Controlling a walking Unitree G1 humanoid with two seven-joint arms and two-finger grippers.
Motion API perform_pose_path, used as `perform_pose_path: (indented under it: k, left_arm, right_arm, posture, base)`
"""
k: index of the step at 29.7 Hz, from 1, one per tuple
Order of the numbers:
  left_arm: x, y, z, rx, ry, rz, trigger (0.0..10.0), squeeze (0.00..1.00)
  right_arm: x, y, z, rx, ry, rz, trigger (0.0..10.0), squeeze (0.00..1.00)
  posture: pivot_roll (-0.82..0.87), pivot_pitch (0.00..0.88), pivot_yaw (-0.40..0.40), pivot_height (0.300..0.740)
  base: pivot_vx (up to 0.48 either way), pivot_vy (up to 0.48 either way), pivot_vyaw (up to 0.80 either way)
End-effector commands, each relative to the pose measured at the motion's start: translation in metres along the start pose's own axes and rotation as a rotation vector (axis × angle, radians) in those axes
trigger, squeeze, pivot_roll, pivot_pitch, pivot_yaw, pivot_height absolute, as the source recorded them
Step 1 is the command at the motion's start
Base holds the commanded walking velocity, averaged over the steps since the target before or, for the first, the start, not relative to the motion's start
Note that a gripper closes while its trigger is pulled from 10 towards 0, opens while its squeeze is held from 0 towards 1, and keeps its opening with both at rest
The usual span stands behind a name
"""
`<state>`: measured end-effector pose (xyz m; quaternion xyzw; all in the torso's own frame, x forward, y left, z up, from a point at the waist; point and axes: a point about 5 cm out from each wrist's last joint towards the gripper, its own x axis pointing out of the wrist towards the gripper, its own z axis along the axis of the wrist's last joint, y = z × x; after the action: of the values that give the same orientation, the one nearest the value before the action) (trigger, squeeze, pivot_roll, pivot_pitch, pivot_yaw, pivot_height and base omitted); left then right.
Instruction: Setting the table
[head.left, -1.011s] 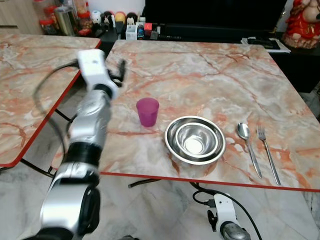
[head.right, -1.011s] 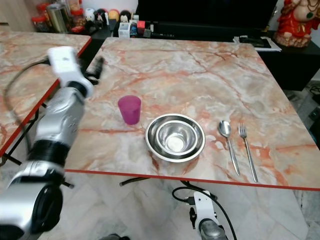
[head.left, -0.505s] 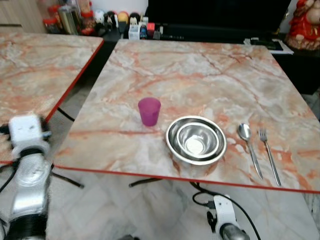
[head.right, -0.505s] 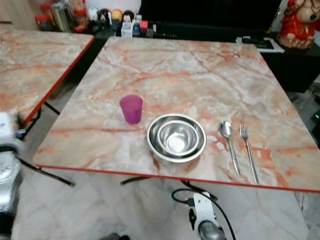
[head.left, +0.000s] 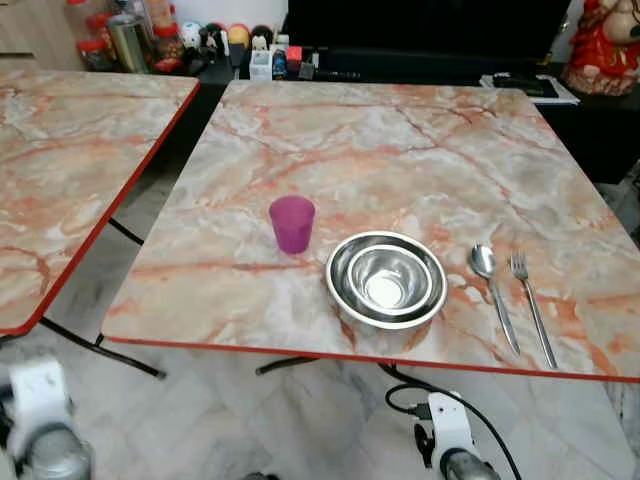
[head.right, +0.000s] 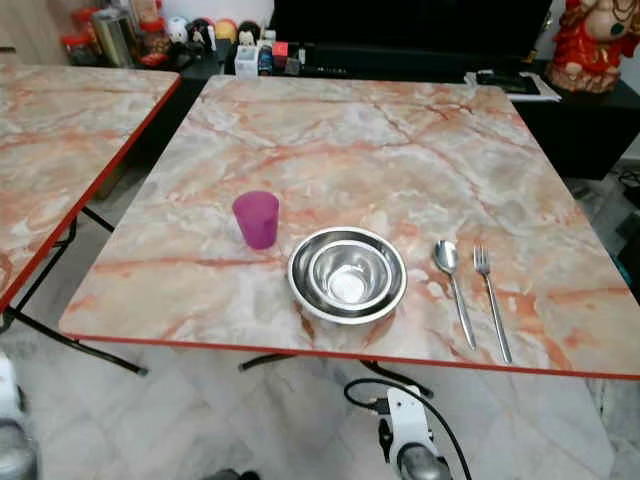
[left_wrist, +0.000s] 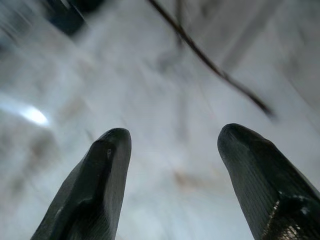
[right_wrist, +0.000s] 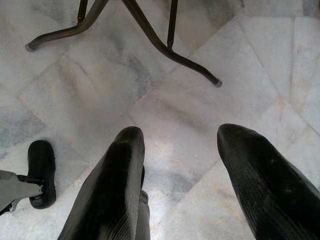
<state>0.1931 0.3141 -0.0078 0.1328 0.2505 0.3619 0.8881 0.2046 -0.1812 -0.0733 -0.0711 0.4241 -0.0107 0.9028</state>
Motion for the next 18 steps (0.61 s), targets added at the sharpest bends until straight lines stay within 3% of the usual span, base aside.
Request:
perform_pose_path:
  k: [1,2,5,6,8,14,18]
  left_arm:
    - [-0.001,-0.01,-0.005,-0.002,0.027,-0.096,10.0,0.0]
    - [-0.006,-0.023,-0.014,0.008,0.06,-0.198,10.0,0.0]
    - [-0.01,-0.031,-0.018,0.028,0.074,-0.248,10.0,0.0]
    - [-0.019,-0.049,-0.028,0.066,0.108,-0.365,10.0,0.0]
    - [-0.03,-0.066,-0.036,0.066,0.144,-0.465,10.0,0.0]
    - [-0.047,-0.089,-0.048,0.039,0.219,-0.582,10.0,0.0]
    - [-0.061,-0.093,-0.069,0.094,0.322,-0.615,10.0,0.0]
  right_arm:
    - [0.0,-0.001,-0.002,0.006,0.008,-0.006,10.0,0.0]
    - [0.0,-0.001,-0.002,0.005,0.01,-0.006,10.0,0.0]
    - [0.0,-0.001,-0.002,0.004,0.011,-0.006,10.0,0.0]
    - [0.0,-0.002,-0.002,0.002,0.012,-0.005,10.0,0.0]
    - [0.0,-0.002,-0.001,-0.001,0.013,-0.004,10.0,0.0]
    - [0.001,-0.002,0.001,0.003,0.01,-0.004,10.0,0.0]
    - [0.001,-0.001,0.001,0.0,0.015,0.004,10.0,0.0]
  posture:
    - [0.13,0.09,-0.019,0.715]
    - [0.14,0.09,-0.02,0.715]
    - [0.14,0.09,-0.021,0.715]
    - [0.13,0.088,-0.024,0.715]
    - [0.13,0.089,-0.025,0.715]
    - [0.12,0.081,-0.028,0.715]
    - [0.11,0.078,-0.031,0.715]
  base:
    - [0.0,0.0,0.0]
    - [0.0,0.0,0.0]
    - [0.0,0.0,0.0]
    - [0.0,0.0,0.0]
    - [0.0,0.0,0.0]
    - [0.0,0.0,0.0]
    - [0.0,0.0,0.0]
